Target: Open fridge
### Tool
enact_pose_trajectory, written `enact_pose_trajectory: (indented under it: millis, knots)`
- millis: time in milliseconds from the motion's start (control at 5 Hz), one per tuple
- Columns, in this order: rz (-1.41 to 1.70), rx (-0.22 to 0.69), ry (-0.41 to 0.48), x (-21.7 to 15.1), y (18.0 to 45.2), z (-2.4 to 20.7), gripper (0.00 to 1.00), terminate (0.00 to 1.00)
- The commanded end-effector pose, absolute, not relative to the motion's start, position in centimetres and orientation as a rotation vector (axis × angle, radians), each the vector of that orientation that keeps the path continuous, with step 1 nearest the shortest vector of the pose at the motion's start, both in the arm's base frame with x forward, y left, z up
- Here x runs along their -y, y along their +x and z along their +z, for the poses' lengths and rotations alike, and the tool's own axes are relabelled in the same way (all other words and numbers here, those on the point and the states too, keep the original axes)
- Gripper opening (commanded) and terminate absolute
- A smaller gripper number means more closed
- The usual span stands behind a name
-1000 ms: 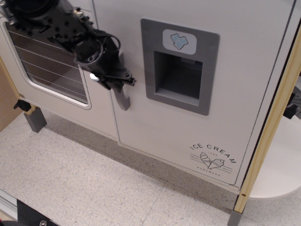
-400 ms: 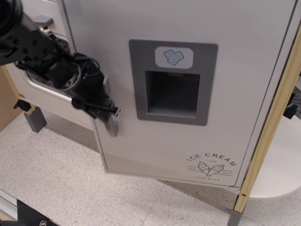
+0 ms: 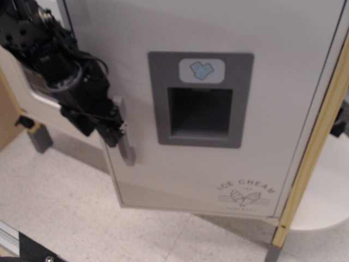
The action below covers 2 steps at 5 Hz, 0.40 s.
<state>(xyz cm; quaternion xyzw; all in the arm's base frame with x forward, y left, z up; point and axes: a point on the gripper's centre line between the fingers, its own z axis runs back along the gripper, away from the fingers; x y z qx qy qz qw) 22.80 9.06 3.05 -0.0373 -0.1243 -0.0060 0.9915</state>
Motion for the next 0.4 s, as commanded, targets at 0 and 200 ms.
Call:
enact_pose_trajectory:
  millis: [0,200]
  knots:
    - [-0.003,0.159,0.019,-13.9,20.5,2.7,1.00,0.00]
    - [0.048,0.175,0.052,-16.6,20.7,1.8,1.00,0.00]
